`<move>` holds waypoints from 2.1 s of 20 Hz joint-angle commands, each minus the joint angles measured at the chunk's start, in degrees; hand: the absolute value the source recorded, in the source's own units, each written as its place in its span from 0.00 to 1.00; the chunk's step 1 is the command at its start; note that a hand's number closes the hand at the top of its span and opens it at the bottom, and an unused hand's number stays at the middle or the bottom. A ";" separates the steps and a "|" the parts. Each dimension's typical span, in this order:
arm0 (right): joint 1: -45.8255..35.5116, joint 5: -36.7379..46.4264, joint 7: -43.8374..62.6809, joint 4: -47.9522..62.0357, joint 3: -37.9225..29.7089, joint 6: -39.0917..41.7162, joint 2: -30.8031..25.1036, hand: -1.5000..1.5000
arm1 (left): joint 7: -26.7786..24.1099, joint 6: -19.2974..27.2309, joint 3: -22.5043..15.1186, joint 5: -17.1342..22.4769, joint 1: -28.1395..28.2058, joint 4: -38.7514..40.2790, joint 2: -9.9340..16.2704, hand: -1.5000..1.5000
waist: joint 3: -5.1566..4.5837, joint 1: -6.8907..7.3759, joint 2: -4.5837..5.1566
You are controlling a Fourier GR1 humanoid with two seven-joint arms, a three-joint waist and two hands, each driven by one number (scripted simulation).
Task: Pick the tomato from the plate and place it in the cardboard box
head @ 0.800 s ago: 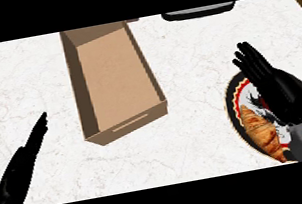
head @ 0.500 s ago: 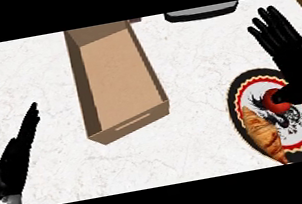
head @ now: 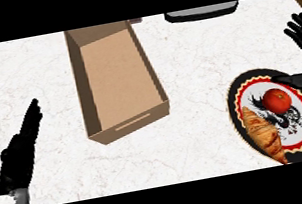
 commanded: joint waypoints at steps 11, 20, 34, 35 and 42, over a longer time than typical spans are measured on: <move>-4.09 24.18 -2.26 4.21 14.96 18.01 -24.59 0.00 | 0.34 1.13 -0.97 -1.73 1.67 -0.63 -2.37 0.50 | -0.14 0.64 -0.41; -5.06 32.74 3.27 -0.64 23.29 25.93 -22.50 0.00 | -0.74 -0.85 1.53 -2.01 1.47 0.02 -1.83 0.50 | -0.08 -0.55 -0.51; -0.57 41.32 16.83 -8.85 17.27 27.02 -14.26 0.00 | 0.10 -3.55 4.91 -5.26 2.70 -1.37 -6.02 0.50 | -0.07 -0.79 -0.53; 1.28 42.10 14.66 -9.56 16.79 27.24 -15.44 0.00 | -1.96 -4.62 6.56 -5.57 -2.37 5.63 -5.94 0.50 | -0.08 -1.09 -0.48; 2.49 47.12 14.34 -9.80 14.35 26.41 -10.93 0.00 | 2.09 -6.65 7.47 -6.56 3.46 -3.76 -6.46 0.50 | -0.07 -0.84 -0.55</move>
